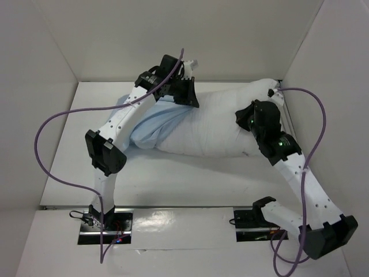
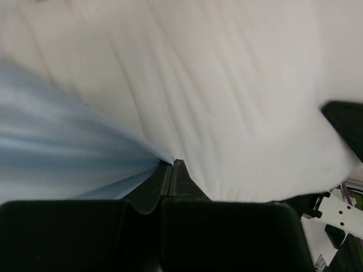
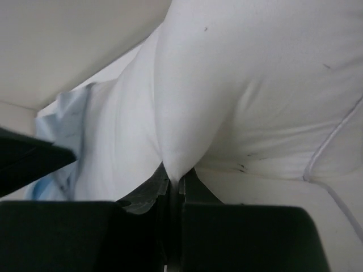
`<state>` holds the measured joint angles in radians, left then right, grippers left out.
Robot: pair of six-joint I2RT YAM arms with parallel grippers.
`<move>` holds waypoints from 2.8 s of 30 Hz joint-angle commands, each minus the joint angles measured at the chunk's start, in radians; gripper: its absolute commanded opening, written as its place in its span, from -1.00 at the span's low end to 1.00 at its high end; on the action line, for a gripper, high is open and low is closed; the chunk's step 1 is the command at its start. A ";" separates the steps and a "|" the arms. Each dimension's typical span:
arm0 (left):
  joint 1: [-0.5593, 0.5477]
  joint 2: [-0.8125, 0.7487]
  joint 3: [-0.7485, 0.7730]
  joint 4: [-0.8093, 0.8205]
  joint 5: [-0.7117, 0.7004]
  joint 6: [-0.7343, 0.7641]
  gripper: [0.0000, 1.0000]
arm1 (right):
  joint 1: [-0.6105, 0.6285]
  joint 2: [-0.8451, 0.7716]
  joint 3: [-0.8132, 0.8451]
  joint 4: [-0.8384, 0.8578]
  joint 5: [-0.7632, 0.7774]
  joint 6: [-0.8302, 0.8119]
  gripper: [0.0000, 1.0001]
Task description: Put the pillow into the pillowcase
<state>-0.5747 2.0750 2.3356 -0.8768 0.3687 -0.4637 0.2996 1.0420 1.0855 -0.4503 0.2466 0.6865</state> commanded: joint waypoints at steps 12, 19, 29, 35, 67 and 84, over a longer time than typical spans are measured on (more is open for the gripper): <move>0.016 -0.194 -0.016 -0.083 -0.339 0.126 0.82 | 0.358 0.013 -0.089 -0.102 0.303 0.029 0.73; 0.096 -0.576 -0.410 0.011 -0.776 0.060 -0.09 | 0.358 0.114 0.197 -0.199 0.433 -0.186 0.99; 0.176 -0.924 -1.287 0.375 -0.667 -0.185 -1.00 | 0.438 0.314 0.358 -0.134 0.362 -0.289 0.99; 0.179 -0.879 -1.426 0.544 -0.773 -0.138 -0.23 | 0.457 0.397 0.376 -0.148 0.312 -0.289 0.99; 0.265 -0.544 -1.207 0.521 -0.887 -0.173 -0.41 | 0.457 0.467 0.338 -0.200 0.321 -0.309 0.99; 0.265 -0.628 -1.208 0.486 -0.713 -0.092 -1.00 | 0.641 0.740 0.370 -0.047 0.174 -0.576 0.94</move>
<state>-0.3130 1.4925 1.1110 -0.4065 -0.4305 -0.5976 0.9459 1.7172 1.4170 -0.5846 0.4667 0.1360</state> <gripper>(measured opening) 0.042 0.980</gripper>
